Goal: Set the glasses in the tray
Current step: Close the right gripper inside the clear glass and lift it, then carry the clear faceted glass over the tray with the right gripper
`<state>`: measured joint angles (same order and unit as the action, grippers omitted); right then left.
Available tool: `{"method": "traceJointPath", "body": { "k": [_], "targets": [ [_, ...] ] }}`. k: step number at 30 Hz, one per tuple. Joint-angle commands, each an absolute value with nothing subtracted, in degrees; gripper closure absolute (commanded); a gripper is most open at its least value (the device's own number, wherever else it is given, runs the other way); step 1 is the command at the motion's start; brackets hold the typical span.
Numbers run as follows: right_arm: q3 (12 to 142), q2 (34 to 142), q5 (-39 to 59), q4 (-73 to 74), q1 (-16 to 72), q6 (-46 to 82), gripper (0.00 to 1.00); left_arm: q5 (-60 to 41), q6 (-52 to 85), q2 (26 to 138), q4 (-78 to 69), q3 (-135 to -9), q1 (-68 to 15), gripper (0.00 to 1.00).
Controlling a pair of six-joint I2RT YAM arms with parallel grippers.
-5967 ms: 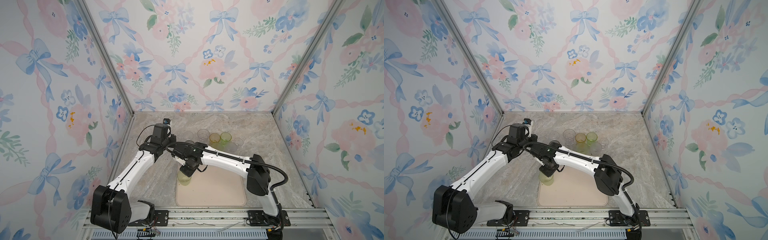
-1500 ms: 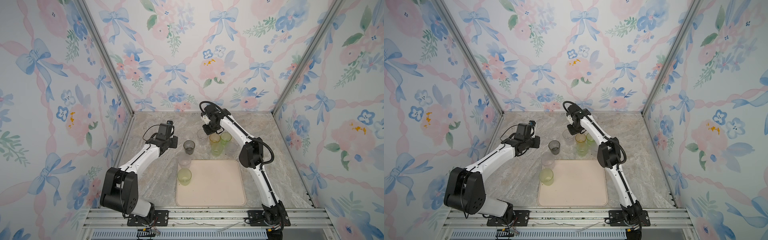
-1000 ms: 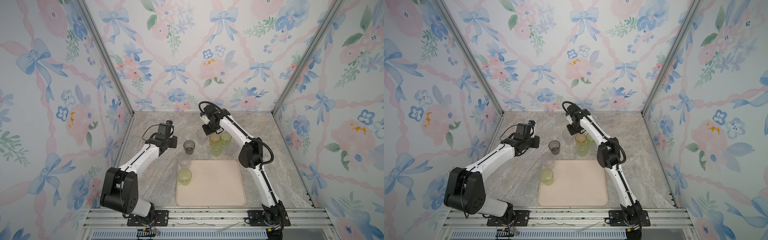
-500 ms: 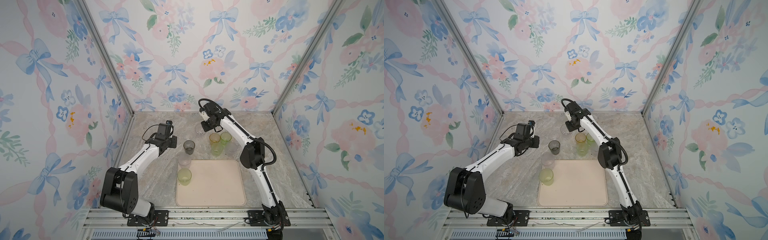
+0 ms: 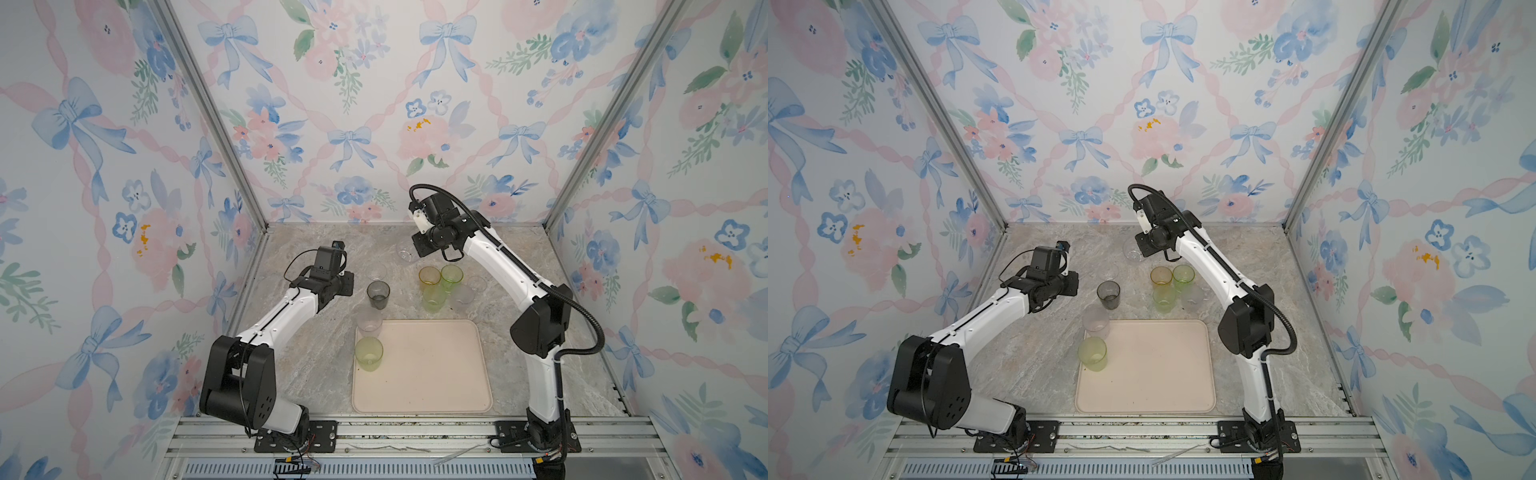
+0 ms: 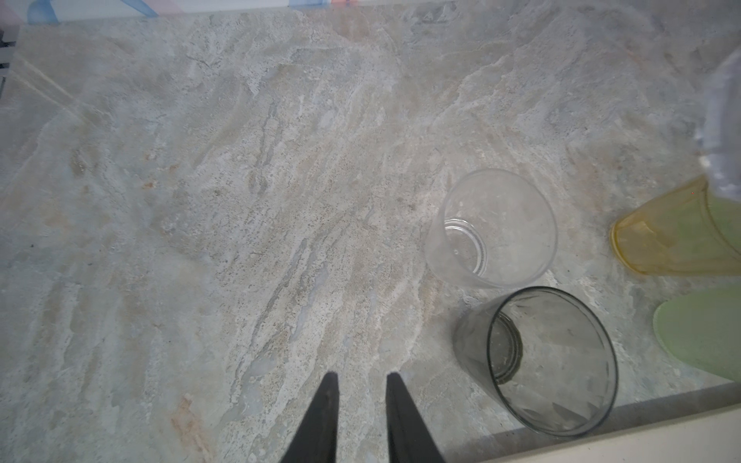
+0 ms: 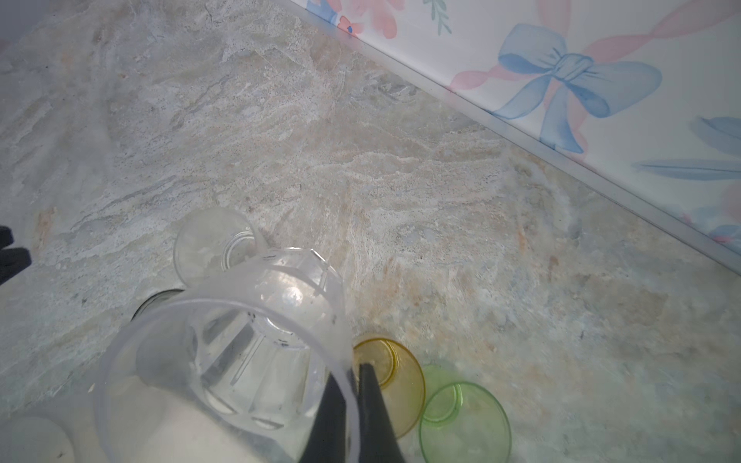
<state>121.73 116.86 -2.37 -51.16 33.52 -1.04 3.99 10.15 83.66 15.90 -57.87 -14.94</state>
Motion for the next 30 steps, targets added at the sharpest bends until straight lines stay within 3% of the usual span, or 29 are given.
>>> {"method": "traceJointPath", "body": {
  "k": [1, 7, 14, 21, 30],
  "targets": [
    [114.6, 107.4, -3.7, -49.3, 35.4, -1.8, 1.00, 3.5, 10.9, 81.0, 15.4, -56.9, -14.6, 0.76],
    [98.0, 93.0, -7.1, -50.5, 41.9, -0.5, 1.00, 4.3, 12.7, 76.8, 14.3, -53.3, -15.0, 0.76],
    [84.2, 85.3, -8.2, -53.1, 53.1, 6.2, 1.00, 6.6, 13.9, 73.2, 14.4, -51.2, -15.7, 0.76],
    [78.0, 84.7, -6.7, -51.8, 63.7, 12.4, 1.00, 7.0, 14.2, 70.9, 14.4, -50.7, -16.8, 0.75],
    [79.6, 91.2, -5.2, -50.7, 71.2, 13.9, 1.00, 6.5, 13.7, 69.9, 14.7, -50.6, -17.3, 0.75]
  ]
}}
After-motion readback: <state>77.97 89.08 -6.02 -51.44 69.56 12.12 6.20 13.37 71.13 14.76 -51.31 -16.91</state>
